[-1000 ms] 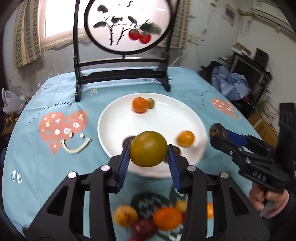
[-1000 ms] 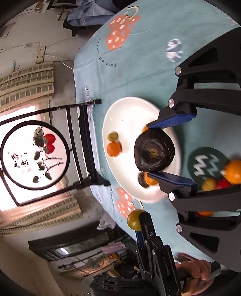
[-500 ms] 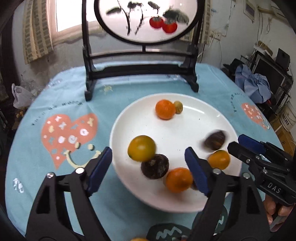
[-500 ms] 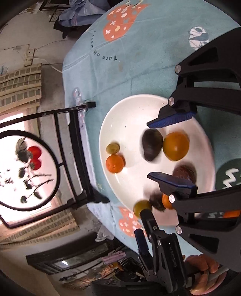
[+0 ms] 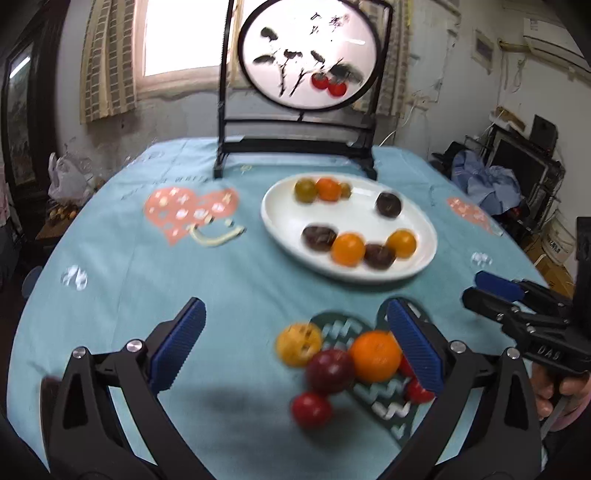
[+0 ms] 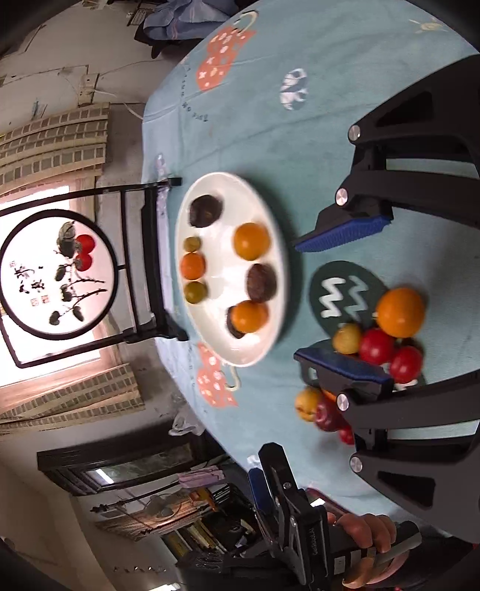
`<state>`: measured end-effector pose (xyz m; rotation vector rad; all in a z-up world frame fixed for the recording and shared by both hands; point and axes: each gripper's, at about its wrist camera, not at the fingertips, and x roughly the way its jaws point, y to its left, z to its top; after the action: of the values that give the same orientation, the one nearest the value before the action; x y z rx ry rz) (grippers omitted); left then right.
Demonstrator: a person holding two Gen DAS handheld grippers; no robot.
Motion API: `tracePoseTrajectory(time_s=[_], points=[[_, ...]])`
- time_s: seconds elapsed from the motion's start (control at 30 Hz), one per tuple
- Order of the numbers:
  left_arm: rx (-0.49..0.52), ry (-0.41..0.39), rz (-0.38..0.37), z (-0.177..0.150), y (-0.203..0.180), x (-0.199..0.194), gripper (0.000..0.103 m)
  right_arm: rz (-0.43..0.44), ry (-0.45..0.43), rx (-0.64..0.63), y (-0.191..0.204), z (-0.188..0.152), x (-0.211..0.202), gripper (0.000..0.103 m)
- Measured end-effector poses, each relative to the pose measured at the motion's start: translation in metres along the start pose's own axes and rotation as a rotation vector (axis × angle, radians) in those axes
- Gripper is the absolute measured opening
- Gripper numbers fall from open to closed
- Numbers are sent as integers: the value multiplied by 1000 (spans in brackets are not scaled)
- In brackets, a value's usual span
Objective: Organize fruits
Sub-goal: 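Grasp an orange with the right gripper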
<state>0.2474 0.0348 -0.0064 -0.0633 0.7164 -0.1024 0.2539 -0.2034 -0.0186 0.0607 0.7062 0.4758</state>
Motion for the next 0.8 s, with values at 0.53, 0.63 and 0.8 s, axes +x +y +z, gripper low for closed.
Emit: tracePoseTrajectory(time_s=[0.53,0.63,0.8], points=[[-9,52,38,-26,15,1,100,-12,106,-12,6,-25,2,54],[-18,61,41,-28,18,1,100,-11,132,-10,6,-29,3,54],[-27,65,47,-31,22,1,100,8,170,-7,7,-36,6,54]])
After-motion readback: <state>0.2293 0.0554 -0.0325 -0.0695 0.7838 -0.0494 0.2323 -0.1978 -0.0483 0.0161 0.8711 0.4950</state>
